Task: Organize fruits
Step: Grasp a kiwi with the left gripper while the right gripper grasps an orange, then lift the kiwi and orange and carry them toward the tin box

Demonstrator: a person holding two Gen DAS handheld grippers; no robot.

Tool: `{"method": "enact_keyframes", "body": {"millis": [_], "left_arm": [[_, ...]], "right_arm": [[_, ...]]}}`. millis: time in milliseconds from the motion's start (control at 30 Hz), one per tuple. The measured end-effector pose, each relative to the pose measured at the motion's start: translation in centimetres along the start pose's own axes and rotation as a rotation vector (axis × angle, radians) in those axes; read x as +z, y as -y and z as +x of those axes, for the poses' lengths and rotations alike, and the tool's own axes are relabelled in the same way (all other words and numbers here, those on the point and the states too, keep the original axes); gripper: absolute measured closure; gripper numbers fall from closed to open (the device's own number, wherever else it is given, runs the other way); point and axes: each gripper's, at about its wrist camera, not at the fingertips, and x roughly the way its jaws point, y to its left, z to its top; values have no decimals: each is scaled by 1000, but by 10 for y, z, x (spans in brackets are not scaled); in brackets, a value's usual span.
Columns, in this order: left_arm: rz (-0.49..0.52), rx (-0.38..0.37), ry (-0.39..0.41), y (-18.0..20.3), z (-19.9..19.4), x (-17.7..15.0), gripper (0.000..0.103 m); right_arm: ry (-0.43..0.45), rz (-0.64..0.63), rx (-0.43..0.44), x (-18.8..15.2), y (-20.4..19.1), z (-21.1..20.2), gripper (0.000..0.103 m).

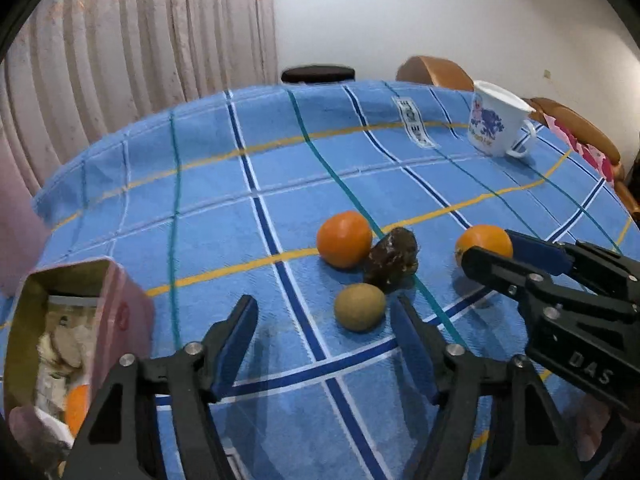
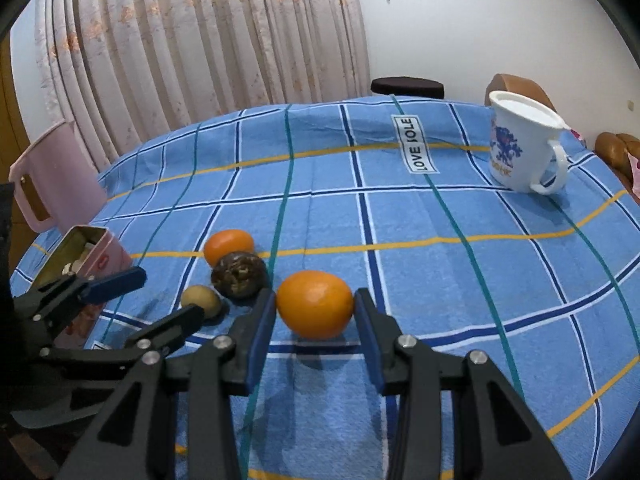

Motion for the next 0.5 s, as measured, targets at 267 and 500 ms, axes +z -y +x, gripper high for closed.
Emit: {"method": "enact_keyframes", "body": {"millis": [267, 500], "left_arm": [[-22, -103, -42, 1, 11, 3, 72], [-57, -112, -1, -6, 2, 1, 72]], "right_arm": [[-2, -3, 0, 0, 1, 2, 60], [8, -21, 10, -1, -2, -1, 60]]}}
